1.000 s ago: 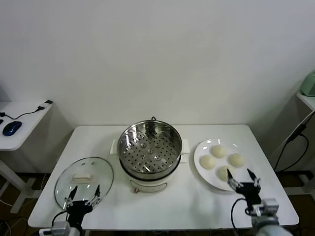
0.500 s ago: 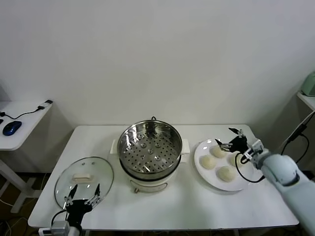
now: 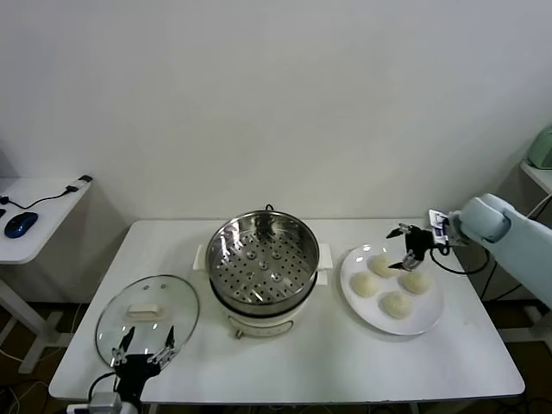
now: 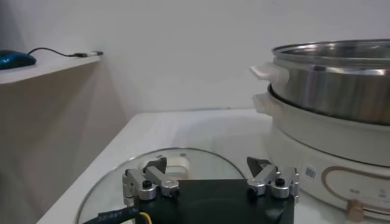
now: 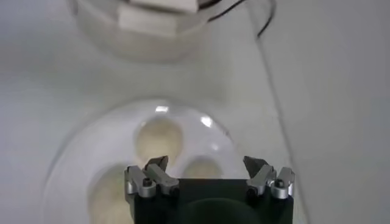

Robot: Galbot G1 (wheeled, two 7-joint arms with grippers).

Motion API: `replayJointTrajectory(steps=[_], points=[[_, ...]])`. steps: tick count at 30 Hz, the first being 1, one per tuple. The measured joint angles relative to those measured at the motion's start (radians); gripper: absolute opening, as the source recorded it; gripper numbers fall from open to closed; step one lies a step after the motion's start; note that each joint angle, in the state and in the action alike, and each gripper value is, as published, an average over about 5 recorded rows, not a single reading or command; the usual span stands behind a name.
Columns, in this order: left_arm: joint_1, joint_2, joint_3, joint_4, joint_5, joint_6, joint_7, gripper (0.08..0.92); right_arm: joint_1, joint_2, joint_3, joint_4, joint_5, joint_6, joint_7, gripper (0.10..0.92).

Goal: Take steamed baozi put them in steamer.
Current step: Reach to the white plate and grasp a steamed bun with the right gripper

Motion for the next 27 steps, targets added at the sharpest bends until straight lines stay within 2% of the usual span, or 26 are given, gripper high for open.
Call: replayJointTrajectory(steps=[13,27], points=[[-0.004,0.001,-0.005,0.019,0.000,-0.011,0.001,0.823,0.036,0.209,-0.086,-0.289,-0.086,0.052,-0.063,0.823],[-0.014,0.004,0.000,0.039,0.003,-0.018,0.002,0.823,-0.025,0.358,0.003,-0.499,-0.198,0.095,-0.044,0.823]])
